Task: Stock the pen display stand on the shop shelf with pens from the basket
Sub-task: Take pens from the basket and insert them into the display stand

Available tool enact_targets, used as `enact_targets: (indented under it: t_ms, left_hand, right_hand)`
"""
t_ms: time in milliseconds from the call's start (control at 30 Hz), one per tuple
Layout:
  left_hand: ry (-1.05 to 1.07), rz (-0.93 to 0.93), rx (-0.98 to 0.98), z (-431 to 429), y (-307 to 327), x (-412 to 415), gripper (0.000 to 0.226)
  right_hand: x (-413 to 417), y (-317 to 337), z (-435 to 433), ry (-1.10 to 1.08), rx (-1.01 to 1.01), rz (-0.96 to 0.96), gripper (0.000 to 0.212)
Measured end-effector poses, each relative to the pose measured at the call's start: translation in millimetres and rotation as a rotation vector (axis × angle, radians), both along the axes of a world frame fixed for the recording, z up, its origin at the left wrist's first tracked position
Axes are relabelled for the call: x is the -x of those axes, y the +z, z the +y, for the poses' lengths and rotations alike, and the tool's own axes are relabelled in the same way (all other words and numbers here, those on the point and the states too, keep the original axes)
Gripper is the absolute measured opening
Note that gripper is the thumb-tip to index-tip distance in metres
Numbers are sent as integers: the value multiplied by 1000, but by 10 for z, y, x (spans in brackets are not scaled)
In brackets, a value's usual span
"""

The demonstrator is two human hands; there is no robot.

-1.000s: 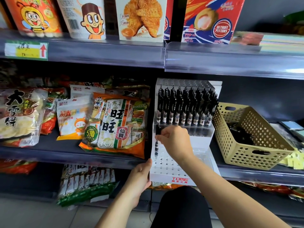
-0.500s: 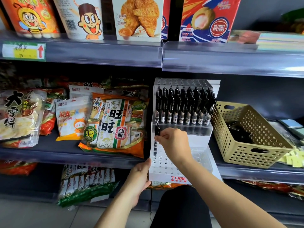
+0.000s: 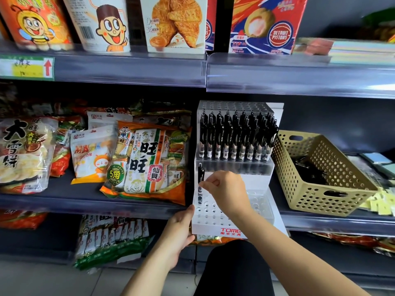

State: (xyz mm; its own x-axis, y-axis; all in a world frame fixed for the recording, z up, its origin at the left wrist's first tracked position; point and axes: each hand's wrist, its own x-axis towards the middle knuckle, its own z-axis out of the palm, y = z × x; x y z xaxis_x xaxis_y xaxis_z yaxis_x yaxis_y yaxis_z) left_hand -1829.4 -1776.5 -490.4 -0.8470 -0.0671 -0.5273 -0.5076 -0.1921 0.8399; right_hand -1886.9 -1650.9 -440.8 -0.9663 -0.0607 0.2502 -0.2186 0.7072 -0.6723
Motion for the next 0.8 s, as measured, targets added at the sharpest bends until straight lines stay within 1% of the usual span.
enact_targets:
  t_ms: [67, 133, 200, 267, 300, 367, 400, 433, 467, 533, 600, 700, 767, 800]
  left_hand:
    - [3, -8, -2, -8, 7, 8, 13]
    - [4, -11, 8, -12, 9, 12, 14]
    - [-18, 13, 30, -32, 10, 11, 12]
    - [-25, 40, 48, -33, 12, 23, 8]
    - [-21, 43, 50, -39, 5, 32, 8]
    - [-23, 52, 47, -11, 0, 50, 11]
    - [-26, 53, 53, 10, -1, 55, 13]
    - [-26, 50, 64, 29, -3, 60, 13]
    - [-21, 53, 75, 44, -2, 63, 12]
    - [-9, 64, 95, 82, 4, 92, 9]
    - [-4, 72, 113, 116, 17, 149, 12]
    - [-5, 87, 138, 170, 80, 250, 27]
    - [-8, 95, 192, 232, 124, 329, 44]
    - [-9, 98, 231, 267, 149, 367, 52]
  right_hand:
    - [-51, 14, 121, -27, 28, 20, 24]
    - [-125, 24, 339, -68, 30, 90, 26]
    - [-195, 9, 615, -173, -25, 182, 28]
    - [-248, -45, 911, -308, -66, 201, 30]
    - [-262, -100, 1036, -357, -71, 148, 32]
    - [-279, -204, 1221, -389, -53, -82, 41]
    - [-298, -252, 1263, -348, -2, -221, 45]
    - [-331, -291, 1265, -283, 92, -351, 45]
    - [-370, -305, 1228, -233, 198, -440, 43]
    - [-404, -301, 1163, -209, 312, -481, 39]
    - [-364, -303, 1123, -208, 357, -467, 39]
    - [-219, -330, 1154, -220, 415, -434, 37]
    - [-119, -319, 1163, -214, 440, -417, 34]
    - [-73, -313, 1159, -218, 462, -412, 39]
